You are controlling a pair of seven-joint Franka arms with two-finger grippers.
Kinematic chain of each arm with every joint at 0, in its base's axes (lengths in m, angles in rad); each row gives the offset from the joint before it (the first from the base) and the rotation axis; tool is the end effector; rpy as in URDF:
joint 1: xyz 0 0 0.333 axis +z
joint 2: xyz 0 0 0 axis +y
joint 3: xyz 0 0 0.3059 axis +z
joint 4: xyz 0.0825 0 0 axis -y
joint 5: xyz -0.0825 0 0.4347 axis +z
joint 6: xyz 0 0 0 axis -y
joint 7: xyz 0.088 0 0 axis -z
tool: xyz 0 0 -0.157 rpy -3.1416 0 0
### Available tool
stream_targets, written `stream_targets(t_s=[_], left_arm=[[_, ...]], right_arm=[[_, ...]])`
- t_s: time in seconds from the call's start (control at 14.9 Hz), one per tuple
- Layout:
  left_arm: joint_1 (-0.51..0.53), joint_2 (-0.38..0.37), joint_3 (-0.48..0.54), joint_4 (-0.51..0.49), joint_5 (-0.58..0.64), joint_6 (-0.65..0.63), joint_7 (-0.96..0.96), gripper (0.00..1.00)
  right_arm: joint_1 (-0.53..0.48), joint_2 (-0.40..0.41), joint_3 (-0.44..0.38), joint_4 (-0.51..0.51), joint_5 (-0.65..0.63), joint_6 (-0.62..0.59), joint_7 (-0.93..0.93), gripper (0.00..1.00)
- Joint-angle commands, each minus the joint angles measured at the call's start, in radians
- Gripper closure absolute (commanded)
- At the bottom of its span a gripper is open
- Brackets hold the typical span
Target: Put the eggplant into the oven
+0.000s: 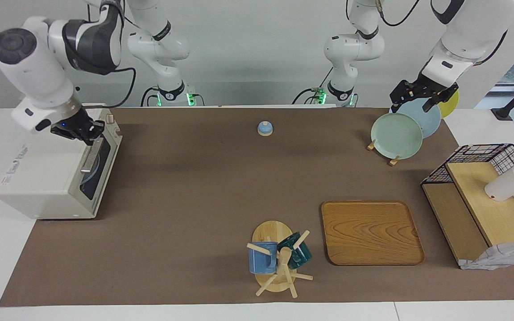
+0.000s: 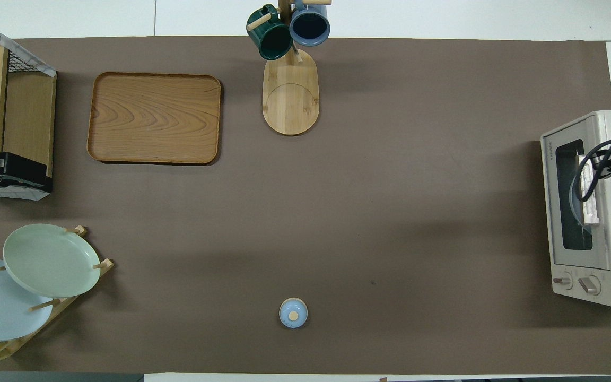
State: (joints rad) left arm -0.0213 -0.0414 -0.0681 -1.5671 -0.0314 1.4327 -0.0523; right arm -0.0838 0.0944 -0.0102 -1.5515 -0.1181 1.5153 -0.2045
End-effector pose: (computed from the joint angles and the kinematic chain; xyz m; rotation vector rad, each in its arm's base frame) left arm 0.5705 -0.0571 0.5796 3.1157 -0.0620 -0.1479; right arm 0.6130 -0.0767 0.5134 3.0303 0.1693 -0.2232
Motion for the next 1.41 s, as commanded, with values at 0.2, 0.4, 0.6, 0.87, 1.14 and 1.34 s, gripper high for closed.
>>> stream_targets(t_s=[0.2, 0.4, 0.6, 0.87, 1.14, 1.34], left_arm=[[0.004, -0.008, 0.002, -0.008, -0.002, -0.012, 0.009, 0.00], [0.004, -0.008, 0.002, -0.008, -0.002, -0.012, 0.009, 0.00], [0.004, -0.008, 0.002, -0.008, -0.002, -0.012, 0.009, 0.00], [0.004, -0.009, 0.002, -0.008, -0.002, -0.012, 0.009, 0.00], [0.004, -0.008, 0.002, -0.008, -0.002, -0.012, 0.009, 0.00], [0.004, -0.008, 0.002, -0.008, -0.002, -0.012, 0.009, 0.00]], right_arm=[[-0.008, 0.002, 0.007, 0.024, 0.046, -0.075, 0.007, 0.00], [-0.008, -0.022, 0.003, 0.022, 0.058, -0.111, 0.010, 0.00], [0.047, -0.073, -0.011, -0.035, 0.058, -0.071, 0.051, 0.00], [0.056, -0.090, -0.020, -0.055, 0.063, -0.044, 0.071, 0.00], [0.064, -0.081, -0.034, -0.044, 0.069, -0.029, 0.074, 0.00], [0.193, -0.082, -0.169, -0.044, 0.098, -0.030, 0.117, 0.00]])
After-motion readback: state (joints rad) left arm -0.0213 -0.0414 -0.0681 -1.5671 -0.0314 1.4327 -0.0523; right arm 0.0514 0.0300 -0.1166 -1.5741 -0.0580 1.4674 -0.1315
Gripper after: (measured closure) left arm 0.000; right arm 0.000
